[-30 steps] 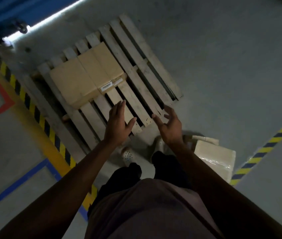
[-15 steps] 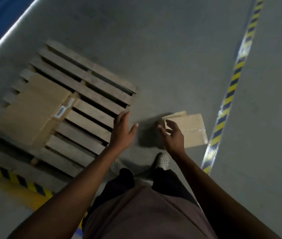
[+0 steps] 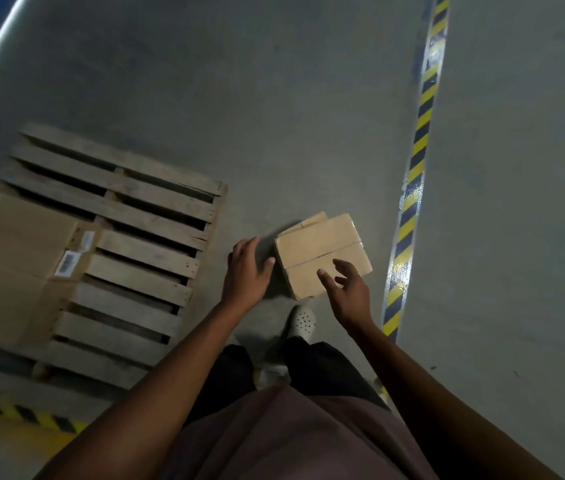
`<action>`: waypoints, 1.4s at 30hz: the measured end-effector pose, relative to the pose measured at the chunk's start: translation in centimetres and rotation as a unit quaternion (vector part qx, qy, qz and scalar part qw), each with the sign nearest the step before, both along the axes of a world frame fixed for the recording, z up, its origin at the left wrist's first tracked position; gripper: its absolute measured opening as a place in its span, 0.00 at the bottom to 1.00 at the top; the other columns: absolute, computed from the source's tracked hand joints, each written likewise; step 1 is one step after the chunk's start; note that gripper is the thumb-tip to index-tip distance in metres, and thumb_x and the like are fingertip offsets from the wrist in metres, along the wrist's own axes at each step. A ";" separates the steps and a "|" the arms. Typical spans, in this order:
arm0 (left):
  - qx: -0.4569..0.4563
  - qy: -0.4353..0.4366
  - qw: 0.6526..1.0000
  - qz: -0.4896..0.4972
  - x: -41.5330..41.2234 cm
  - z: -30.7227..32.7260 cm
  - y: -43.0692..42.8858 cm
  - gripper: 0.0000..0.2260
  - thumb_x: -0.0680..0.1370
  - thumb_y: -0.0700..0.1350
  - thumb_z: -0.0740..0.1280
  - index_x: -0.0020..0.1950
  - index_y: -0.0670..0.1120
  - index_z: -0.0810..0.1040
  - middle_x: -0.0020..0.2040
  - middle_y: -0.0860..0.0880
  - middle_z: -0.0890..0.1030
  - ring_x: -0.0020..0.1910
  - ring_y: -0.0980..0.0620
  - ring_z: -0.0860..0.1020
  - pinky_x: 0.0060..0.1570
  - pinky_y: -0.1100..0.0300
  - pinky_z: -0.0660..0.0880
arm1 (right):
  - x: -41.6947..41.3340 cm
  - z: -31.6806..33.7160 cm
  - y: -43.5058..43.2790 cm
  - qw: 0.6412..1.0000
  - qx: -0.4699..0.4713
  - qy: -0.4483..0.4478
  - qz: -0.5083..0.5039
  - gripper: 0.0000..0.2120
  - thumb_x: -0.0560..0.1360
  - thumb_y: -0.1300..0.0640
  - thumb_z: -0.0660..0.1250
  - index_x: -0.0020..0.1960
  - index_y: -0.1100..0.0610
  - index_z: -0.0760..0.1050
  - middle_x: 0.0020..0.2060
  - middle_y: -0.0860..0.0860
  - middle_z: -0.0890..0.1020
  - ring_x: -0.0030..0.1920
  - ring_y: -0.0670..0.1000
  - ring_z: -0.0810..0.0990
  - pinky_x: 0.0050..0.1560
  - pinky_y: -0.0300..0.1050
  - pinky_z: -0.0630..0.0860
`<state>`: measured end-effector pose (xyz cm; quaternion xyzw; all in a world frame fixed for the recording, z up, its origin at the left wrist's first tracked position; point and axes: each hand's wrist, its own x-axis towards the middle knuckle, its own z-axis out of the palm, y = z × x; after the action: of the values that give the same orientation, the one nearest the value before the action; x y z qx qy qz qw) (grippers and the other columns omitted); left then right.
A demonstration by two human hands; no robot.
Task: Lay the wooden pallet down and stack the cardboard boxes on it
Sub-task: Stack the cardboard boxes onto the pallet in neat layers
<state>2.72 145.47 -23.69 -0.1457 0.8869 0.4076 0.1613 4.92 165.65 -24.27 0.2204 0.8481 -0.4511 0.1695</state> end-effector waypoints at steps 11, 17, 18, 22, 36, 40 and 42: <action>0.071 -0.120 0.989 0.049 0.0 -5.2 3.3 0.25 0.80 0.48 0.66 0.76 0.45 0.65 0.74 0.42 0.68 0.71 0.43 0.69 0.68 0.50 0.69 | -2.2 -3.3 2.4 0.999 0.034 -0.034 -0.002 0.28 0.78 0.42 0.67 0.73 0.54 0.69 0.70 0.52 0.75 0.64 0.56 0.78 0.57 0.48 0.75; 0.120 -0.210 0.967 0.082 1.9 -11.1 5.4 0.23 0.80 0.46 0.66 0.75 0.44 0.67 0.71 0.43 0.71 0.69 0.45 0.71 0.64 0.56 0.67 | -5.3 -8.0 2.4 0.996 0.058 -0.050 0.038 0.29 0.77 0.43 0.69 0.73 0.54 0.69 0.70 0.52 0.75 0.65 0.57 0.77 0.60 0.52 0.76; 0.130 -0.227 0.960 0.100 2.0 -12.2 5.9 0.22 0.81 0.46 0.65 0.74 0.45 0.67 0.70 0.45 0.73 0.67 0.46 0.72 0.61 0.57 0.68 | -6.0 -9.0 2.4 0.996 0.061 -0.054 0.047 0.29 0.77 0.43 0.69 0.73 0.55 0.69 0.70 0.52 0.75 0.66 0.57 0.77 0.60 0.52 0.76; 0.210 -0.335 0.889 0.229 2.0 -17.2 8.7 0.18 0.78 0.57 0.65 0.65 0.51 0.73 0.55 0.53 0.78 0.54 0.48 0.78 0.55 0.53 0.75 | -9.6 -13.6 2.3 0.989 0.074 -0.065 0.110 0.29 0.77 0.46 0.70 0.74 0.55 0.68 0.71 0.51 0.75 0.66 0.56 0.77 0.60 0.49 0.75; 0.463 -0.428 0.588 0.507 -3.8 -37.3 18.9 0.22 0.79 0.49 0.66 0.71 0.42 0.70 0.57 0.45 0.68 0.38 0.51 0.69 0.51 0.54 0.69 | -23.0 -36.4 4.5 0.852 0.224 -0.074 0.467 0.36 0.76 0.49 0.72 0.78 0.58 0.61 0.77 0.59 0.63 0.76 0.61 0.62 0.73 0.56 0.66; 0.419 -0.434 0.586 0.542 -4.4 -39.9 19.6 0.23 0.76 0.51 0.68 0.68 0.42 0.72 0.63 0.42 0.74 0.57 0.40 0.76 0.59 0.52 0.75 | -24.4 -39.2 5.1 0.785 0.277 -0.069 0.550 0.39 0.75 0.49 0.72 0.78 0.58 0.57 0.78 0.58 0.60 0.78 0.63 0.57 0.73 0.61 0.64; 0.409 -0.422 0.580 0.564 -4.4 -40.4 20.0 0.22 0.78 0.48 0.68 0.69 0.41 0.72 0.66 0.41 0.74 0.69 0.39 0.72 0.67 0.47 0.71 | -25.0 -39.6 4.8 0.789 0.297 -0.050 0.535 0.37 0.74 0.47 0.73 0.76 0.57 0.61 0.74 0.58 0.67 0.73 0.62 0.64 0.67 0.62 0.70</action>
<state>-1.67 165.49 -64.04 -0.6907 0.1977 0.6289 0.2973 -20.09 170.47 -63.88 -0.2069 0.9128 -0.0025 0.3520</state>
